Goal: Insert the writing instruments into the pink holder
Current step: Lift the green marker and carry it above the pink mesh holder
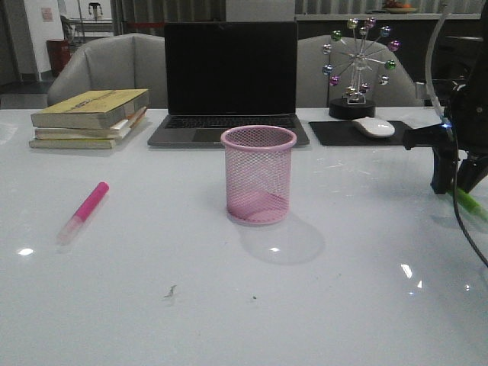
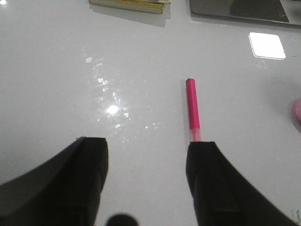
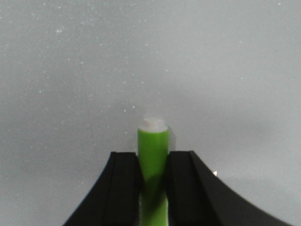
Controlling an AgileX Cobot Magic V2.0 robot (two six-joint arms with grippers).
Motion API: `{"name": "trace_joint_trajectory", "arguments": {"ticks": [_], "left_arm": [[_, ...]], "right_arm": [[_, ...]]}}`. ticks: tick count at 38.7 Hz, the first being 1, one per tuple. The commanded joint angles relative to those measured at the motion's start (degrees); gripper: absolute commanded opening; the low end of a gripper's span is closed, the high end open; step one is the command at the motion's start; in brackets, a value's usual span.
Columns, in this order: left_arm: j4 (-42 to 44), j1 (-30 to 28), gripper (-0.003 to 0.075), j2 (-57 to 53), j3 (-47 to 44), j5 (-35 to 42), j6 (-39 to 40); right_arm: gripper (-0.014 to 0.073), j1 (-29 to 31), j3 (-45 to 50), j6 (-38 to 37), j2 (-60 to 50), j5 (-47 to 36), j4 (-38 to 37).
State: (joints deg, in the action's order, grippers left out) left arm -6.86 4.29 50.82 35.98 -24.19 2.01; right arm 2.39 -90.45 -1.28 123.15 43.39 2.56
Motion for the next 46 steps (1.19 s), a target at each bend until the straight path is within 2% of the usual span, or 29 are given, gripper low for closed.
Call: {"name": "trace_joint_trajectory", "arguments": {"ticks": [1,12,29,36,43,46], "left_arm": [[-0.61,0.17,0.0447,-0.39,1.88,3.94,0.38],[-0.61,0.17,0.0447,-0.39,1.88,3.94,0.38],[-0.61,0.17,0.0447,-0.39,1.88,3.94,0.38],[-0.61,0.17,0.0447,-0.39,1.88,3.94,0.38],[-0.61,0.17,0.0447,-0.39,1.88,3.94,0.38],[-0.61,0.17,0.0447,-0.39,1.88,3.94,0.38]], "right_arm": [[0.0066,0.25,-0.9,0.42,-1.6,2.5,0.24],[0.0067,-2.68,-0.9,0.42,-7.34,0.83,1.29],[0.0067,-15.38,-0.42,0.42,-25.36,-11.55,0.95],[0.0067,-19.79,5.79,0.42,-31.17,-26.67,0.76],[0.0067,-25.91,18.73,0.37,-34.44,-52.5,0.76],[0.0058,-28.53,22.96,0.37,-33.19,-61.05,0.67]]}}
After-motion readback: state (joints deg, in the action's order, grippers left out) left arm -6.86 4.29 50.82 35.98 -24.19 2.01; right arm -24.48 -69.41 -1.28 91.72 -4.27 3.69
